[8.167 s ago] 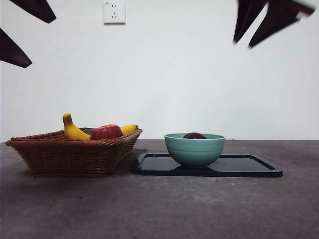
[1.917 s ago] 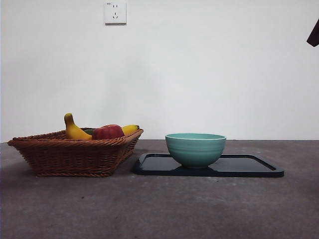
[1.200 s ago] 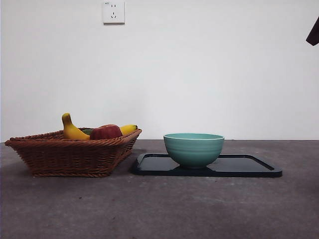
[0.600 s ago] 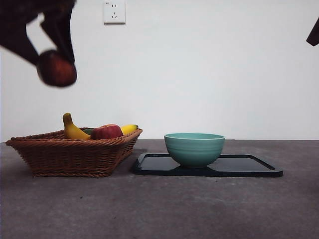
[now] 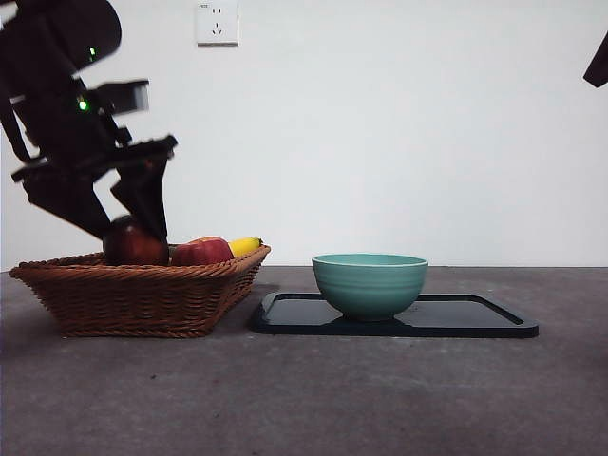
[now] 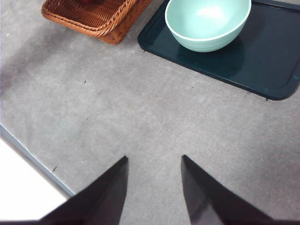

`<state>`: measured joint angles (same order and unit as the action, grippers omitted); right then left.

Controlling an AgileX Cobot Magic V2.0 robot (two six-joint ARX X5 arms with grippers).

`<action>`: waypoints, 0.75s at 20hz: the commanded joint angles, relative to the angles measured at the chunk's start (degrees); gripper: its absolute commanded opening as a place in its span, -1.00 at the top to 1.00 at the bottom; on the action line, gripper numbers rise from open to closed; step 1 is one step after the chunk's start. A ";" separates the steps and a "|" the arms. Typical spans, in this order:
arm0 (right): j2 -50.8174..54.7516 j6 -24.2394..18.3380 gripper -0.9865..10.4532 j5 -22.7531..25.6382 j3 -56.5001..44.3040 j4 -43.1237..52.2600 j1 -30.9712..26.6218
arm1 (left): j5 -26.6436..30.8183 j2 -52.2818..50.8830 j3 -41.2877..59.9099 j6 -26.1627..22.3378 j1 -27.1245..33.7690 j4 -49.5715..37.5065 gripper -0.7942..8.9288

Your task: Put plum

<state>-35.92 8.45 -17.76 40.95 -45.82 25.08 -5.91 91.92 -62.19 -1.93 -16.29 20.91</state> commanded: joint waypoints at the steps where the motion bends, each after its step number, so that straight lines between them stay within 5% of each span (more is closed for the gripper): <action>1: -0.28 0.90 0.51 0.22 0.24 0.35 0.33 | -0.20 2.62 -0.46 -0.90 -0.17 -1.40 0.19; 7: -0.28 1.22 0.51 0.22 0.24 0.37 0.33 | -0.20 4.39 -0.46 -0.83 -0.20 -0.76 0.00; 15: -0.28 1.25 0.51 0.02 0.24 0.11 0.35 | -0.20 0.33 -0.85 -0.39 -0.22 1.86 0.00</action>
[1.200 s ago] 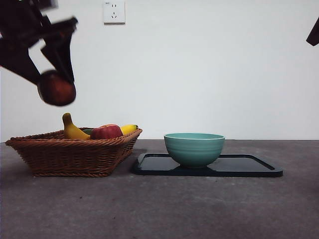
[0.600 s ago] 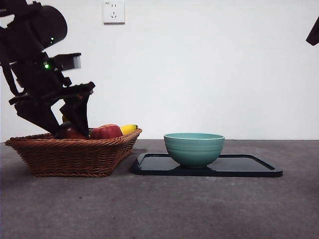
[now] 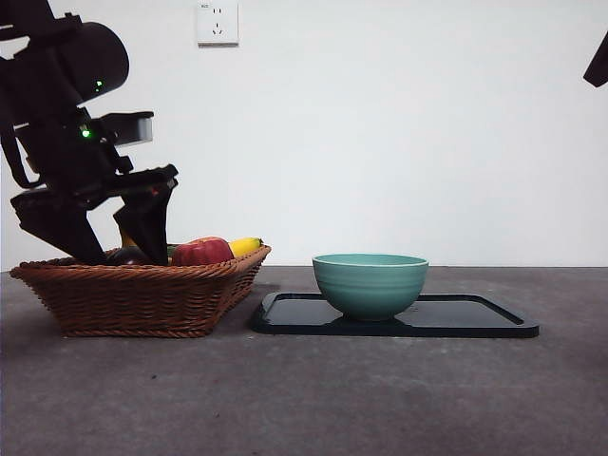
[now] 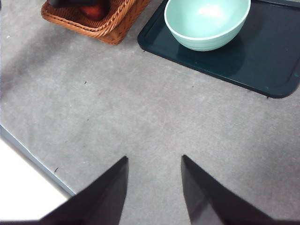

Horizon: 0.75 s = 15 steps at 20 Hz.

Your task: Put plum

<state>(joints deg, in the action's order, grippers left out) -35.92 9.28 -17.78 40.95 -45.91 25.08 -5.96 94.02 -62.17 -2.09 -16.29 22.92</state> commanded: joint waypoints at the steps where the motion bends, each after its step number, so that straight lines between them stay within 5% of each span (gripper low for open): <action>1: -0.28 0.42 0.51 -0.02 0.24 0.17 0.35 | -0.13 -3.98 -0.87 -0.22 -0.22 0.42 0.00; 4: -0.28 0.42 0.51 -0.02 0.24 0.20 0.35 | -2.16 -13.79 -0.87 -0.24 -0.48 5.38 0.00; 10: -0.28 0.42 0.51 0.00 0.24 0.22 0.35 | -15.47 -36.57 -0.87 -0.28 -1.20 19.78 0.00; 15: -0.28 0.44 0.51 0.00 0.24 0.22 0.33 | -24.35 -44.35 -0.87 -2.56 -1.27 32.76 0.01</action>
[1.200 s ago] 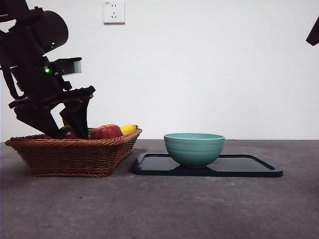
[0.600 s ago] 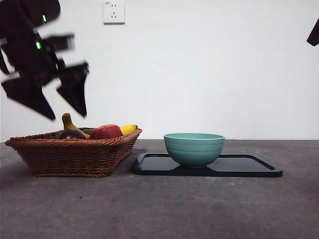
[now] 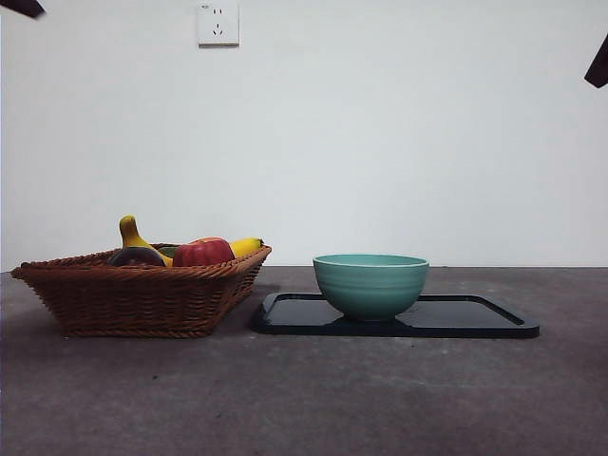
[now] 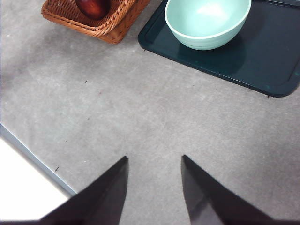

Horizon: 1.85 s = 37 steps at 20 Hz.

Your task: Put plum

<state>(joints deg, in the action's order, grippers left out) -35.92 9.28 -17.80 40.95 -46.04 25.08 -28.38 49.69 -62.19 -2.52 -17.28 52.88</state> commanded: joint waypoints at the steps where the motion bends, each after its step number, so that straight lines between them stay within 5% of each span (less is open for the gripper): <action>1: -0.28 0.44 0.51 0.02 0.24 0.35 0.35 | -2.25 -0.33 -0.85 -3.72 -0.46 5.92 0.01; 3: -0.28 0.55 0.51 0.02 0.24 0.37 0.33 | -2.25 -0.24 -0.83 -7.48 -0.59 11.15 0.01; 12: -0.28 1.55 0.51 -0.17 0.24 0.37 0.35 | -2.25 -0.22 -0.83 -7.54 -0.59 11.39 0.01; 19: -3.10 8.39 0.51 0.48 1.68 4.28 0.26 | -2.25 -0.22 -0.83 -7.52 -0.59 11.41 0.01; 23: -13.99 8.96 0.39 4.24 10.93 6.16 -0.94 | -2.25 -0.22 -0.83 -7.50 -0.59 11.43 0.01; 31: -43.56 3.06 0.37 4.33 32.65 5.70 -6.16 | -2.25 -0.24 -0.83 -7.30 -0.59 11.43 0.01; 37: -57.31 2.01 0.37 4.35 38.05 8.68 -6.62 | -2.25 -0.24 -0.83 -7.30 -0.59 11.43 0.01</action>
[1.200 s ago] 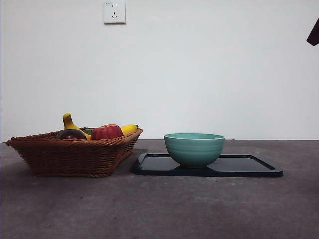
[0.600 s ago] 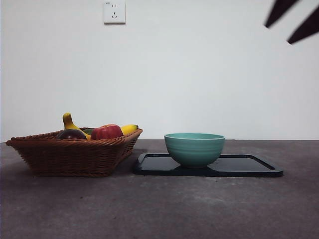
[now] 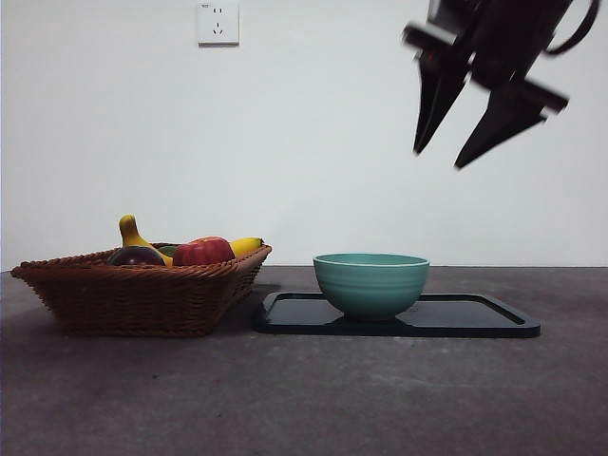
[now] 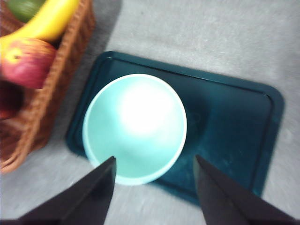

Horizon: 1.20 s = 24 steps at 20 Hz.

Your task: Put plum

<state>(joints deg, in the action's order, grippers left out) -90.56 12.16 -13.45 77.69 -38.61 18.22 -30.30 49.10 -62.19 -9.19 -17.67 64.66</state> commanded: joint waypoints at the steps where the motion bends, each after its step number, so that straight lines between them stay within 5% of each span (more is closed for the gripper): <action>1: -4.31 -0.85 0.37 0.00 1.36 2.16 0.31 | -0.33 0.35 -0.83 -0.63 -0.20 -0.33 0.01; 12: -17.49 -0.79 0.37 0.70 1.40 9.14 0.87 | -0.33 0.35 -0.83 -0.55 -0.20 0.11 0.01; 19: -18.18 -0.85 0.79 4.50 1.40 10.34 1.14 | -0.33 0.31 -0.83 -0.42 -0.20 0.07 0.01; 24: -16.98 -0.52 0.81 4.90 1.62 11.61 1.14 | -0.33 0.31 -0.83 -0.42 -0.20 0.11 0.01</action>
<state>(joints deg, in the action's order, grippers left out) -107.48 11.81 -8.73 77.87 -27.57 19.07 -30.30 49.08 -62.19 -9.17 -17.65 64.95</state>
